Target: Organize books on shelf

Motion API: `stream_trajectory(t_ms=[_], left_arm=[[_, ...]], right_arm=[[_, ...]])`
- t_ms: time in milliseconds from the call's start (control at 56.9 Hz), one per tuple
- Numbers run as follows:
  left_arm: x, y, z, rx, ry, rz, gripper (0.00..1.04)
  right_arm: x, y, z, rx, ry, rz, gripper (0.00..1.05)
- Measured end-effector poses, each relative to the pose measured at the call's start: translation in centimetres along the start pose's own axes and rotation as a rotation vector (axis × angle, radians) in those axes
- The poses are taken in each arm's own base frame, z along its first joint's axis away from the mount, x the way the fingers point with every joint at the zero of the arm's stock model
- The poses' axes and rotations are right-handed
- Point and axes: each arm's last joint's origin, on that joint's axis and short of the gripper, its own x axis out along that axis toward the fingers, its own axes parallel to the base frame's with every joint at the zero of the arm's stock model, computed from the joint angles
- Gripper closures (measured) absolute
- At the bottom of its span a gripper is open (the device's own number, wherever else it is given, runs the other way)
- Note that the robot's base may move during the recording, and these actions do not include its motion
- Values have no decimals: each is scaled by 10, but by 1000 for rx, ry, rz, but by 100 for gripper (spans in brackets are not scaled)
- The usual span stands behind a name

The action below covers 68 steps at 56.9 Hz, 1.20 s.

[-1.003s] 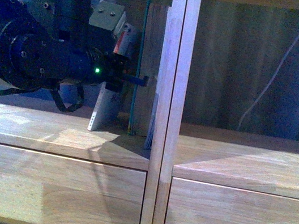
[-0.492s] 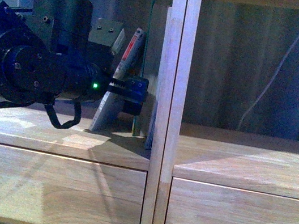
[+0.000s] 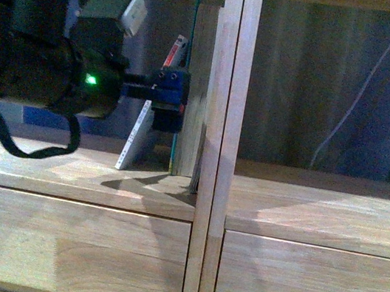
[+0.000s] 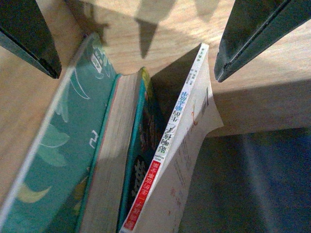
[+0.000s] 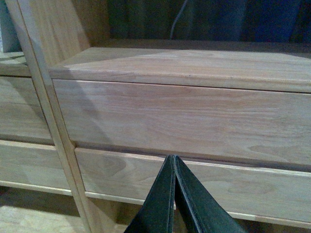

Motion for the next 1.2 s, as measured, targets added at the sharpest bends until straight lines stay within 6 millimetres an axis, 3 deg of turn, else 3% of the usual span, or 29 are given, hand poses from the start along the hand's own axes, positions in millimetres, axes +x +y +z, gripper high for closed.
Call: stream_trajectory(t_ms=[299, 492, 668, 915, 1003, 1196], left_arm=[[-109, 0, 2, 90, -68, 47, 7], [-175, -3, -26, 118, -78, 69, 7], [-215, -7, -70, 123, -50, 113, 7], [-245, -7, -104, 117, -28, 144, 8], [-259, -7, -123, 43, -23, 353, 25], [-266, 4, -151, 2, -49, 411, 57]], right_arm=[[0, 0, 0, 0, 0, 0, 102], [0, 0, 0, 0, 0, 0, 102], [0, 0, 0, 0, 0, 0, 102], [0, 0, 0, 0, 0, 0, 102], [0, 0, 0, 0, 0, -1, 102], [0, 0, 0, 0, 0, 2, 102]])
